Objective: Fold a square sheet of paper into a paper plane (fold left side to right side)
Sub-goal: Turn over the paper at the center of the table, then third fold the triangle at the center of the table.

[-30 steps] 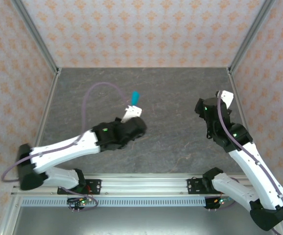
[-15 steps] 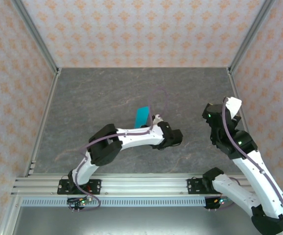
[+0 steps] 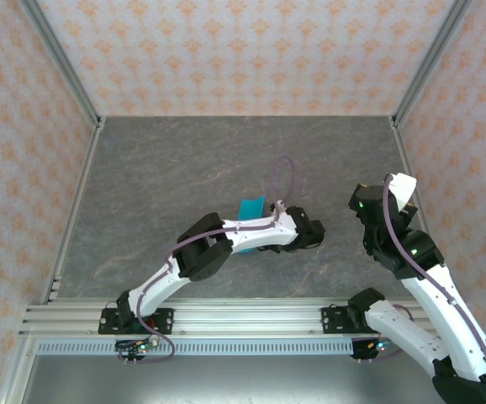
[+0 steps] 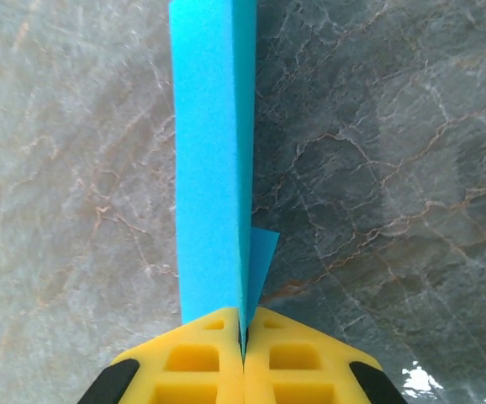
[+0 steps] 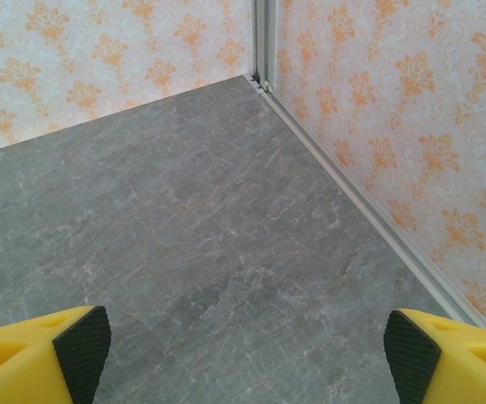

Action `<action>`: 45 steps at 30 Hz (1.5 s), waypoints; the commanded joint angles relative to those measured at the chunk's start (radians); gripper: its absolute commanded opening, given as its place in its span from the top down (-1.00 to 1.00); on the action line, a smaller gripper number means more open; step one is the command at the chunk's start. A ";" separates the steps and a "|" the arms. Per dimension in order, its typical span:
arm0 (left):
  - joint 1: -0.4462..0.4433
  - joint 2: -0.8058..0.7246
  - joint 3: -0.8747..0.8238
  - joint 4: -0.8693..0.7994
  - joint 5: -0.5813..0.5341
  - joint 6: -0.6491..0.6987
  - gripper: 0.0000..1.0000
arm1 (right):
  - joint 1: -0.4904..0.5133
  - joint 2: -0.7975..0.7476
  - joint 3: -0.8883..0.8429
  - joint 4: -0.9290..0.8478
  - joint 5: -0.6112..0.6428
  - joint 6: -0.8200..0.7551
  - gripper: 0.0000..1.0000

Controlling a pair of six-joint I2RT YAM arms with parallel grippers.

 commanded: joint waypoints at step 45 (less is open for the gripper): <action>0.566 -0.650 -1.047 1.319 1.061 0.134 -0.03 | 0.075 0.295 -0.180 0.421 -0.733 0.110 -0.76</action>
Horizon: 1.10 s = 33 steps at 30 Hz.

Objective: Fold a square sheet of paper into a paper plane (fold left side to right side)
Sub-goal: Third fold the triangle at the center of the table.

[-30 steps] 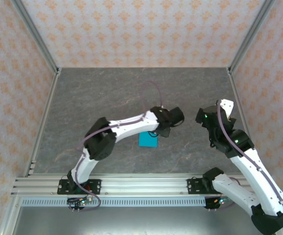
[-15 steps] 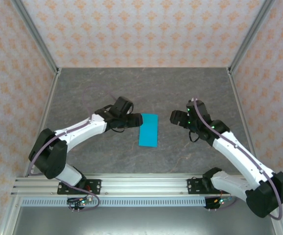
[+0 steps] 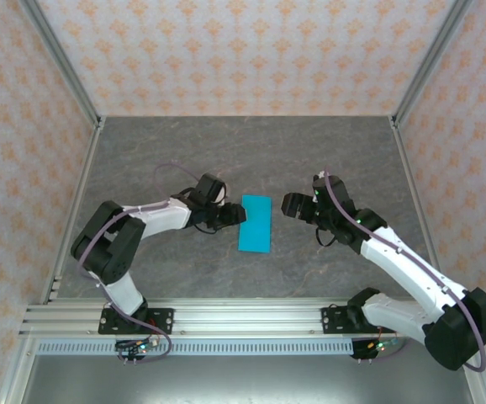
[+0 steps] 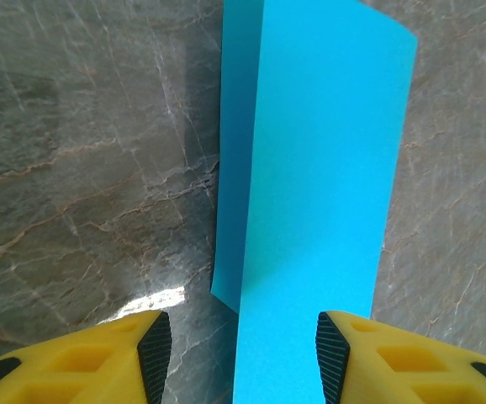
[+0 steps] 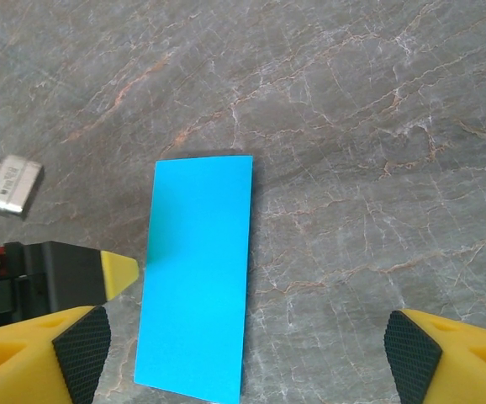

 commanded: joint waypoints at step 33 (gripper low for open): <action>0.001 0.047 0.032 0.048 0.100 -0.015 0.68 | 0.280 -0.041 -0.214 0.162 0.188 -0.089 -0.75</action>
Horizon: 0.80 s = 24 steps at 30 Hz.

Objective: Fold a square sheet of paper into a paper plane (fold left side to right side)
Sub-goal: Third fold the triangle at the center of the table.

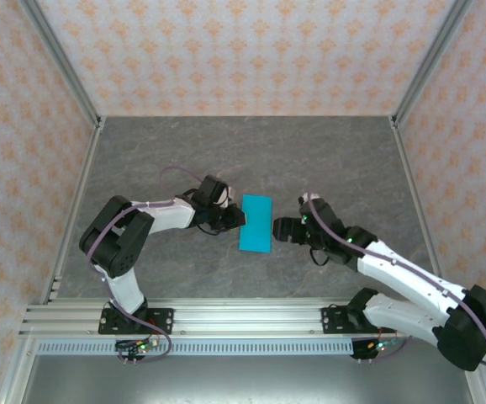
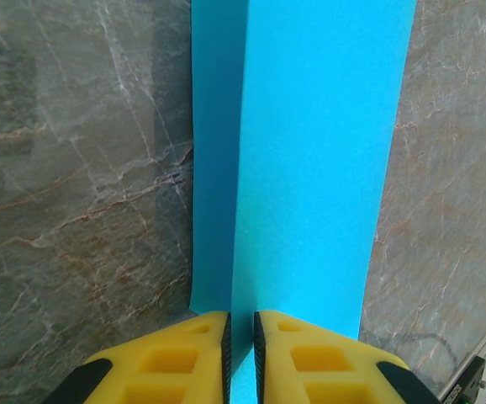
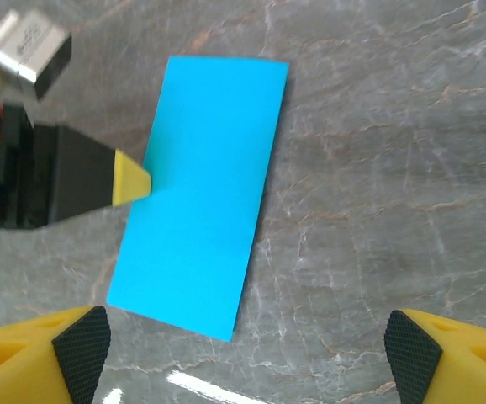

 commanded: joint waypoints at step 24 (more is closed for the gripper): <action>0.001 -0.048 0.031 -0.036 0.047 -0.004 0.95 | 0.478 0.707 0.216 0.244 0.463 -0.414 -0.47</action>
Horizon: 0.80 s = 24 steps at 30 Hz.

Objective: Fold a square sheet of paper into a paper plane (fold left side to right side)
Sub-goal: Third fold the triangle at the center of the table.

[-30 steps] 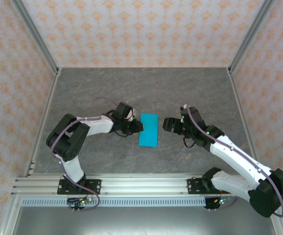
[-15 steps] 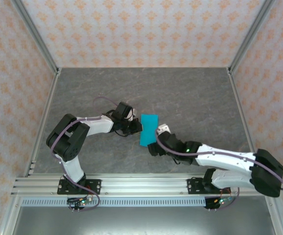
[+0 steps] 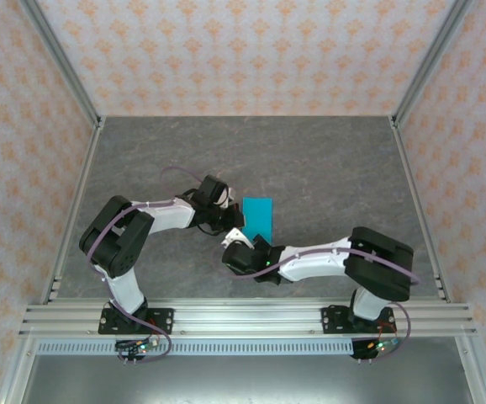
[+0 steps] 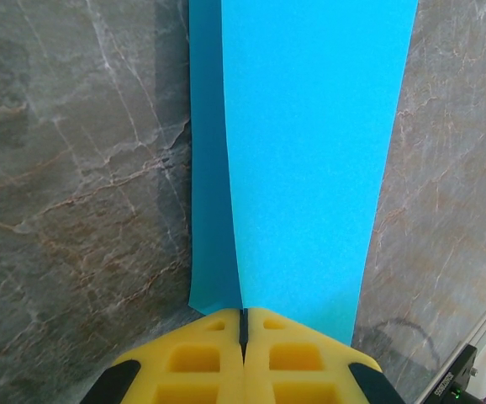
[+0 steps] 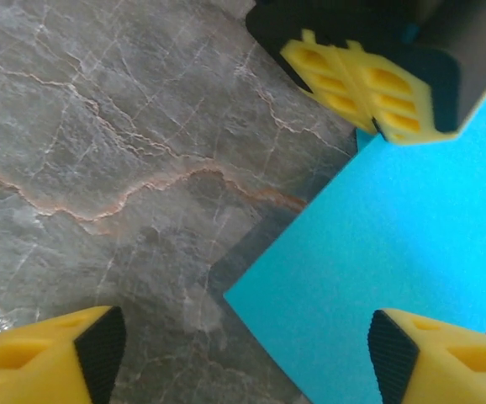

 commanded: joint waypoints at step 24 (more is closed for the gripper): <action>0.003 -0.059 0.048 -0.096 0.015 0.046 0.88 | -0.013 -0.046 0.031 -0.062 0.042 -0.027 1.00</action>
